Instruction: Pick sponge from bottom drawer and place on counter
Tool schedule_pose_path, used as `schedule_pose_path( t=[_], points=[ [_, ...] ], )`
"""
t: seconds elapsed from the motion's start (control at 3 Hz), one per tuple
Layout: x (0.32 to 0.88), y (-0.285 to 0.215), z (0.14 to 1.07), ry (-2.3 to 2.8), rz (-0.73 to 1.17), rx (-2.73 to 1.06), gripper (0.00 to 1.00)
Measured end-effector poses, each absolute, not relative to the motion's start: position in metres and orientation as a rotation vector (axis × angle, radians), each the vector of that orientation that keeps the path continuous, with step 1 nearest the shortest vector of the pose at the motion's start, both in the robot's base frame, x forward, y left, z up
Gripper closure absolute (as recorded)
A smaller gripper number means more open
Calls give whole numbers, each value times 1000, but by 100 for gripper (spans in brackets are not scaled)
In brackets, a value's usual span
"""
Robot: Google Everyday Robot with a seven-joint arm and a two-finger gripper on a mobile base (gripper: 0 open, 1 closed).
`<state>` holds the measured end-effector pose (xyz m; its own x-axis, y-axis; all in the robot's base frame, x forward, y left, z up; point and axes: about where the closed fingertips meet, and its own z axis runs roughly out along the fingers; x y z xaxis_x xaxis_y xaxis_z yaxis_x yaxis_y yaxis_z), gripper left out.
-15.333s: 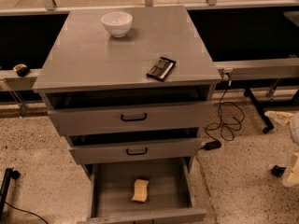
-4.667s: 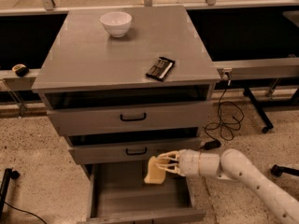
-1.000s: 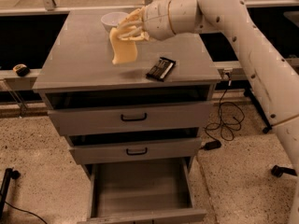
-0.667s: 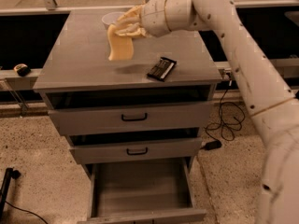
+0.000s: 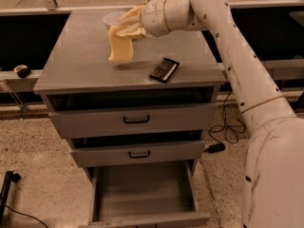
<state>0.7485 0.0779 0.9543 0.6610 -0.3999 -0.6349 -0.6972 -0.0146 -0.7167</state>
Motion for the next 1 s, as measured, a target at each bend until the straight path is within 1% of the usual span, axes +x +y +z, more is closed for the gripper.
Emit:
schedule_pose_path(
  t=[0.33,0.67,1.0],
  points=[
    [749,78,954,914,298,-1636,7],
    [749,78,954,914,298,-1636,0],
    [749,78,954,914,298,-1636,0]
  ],
)
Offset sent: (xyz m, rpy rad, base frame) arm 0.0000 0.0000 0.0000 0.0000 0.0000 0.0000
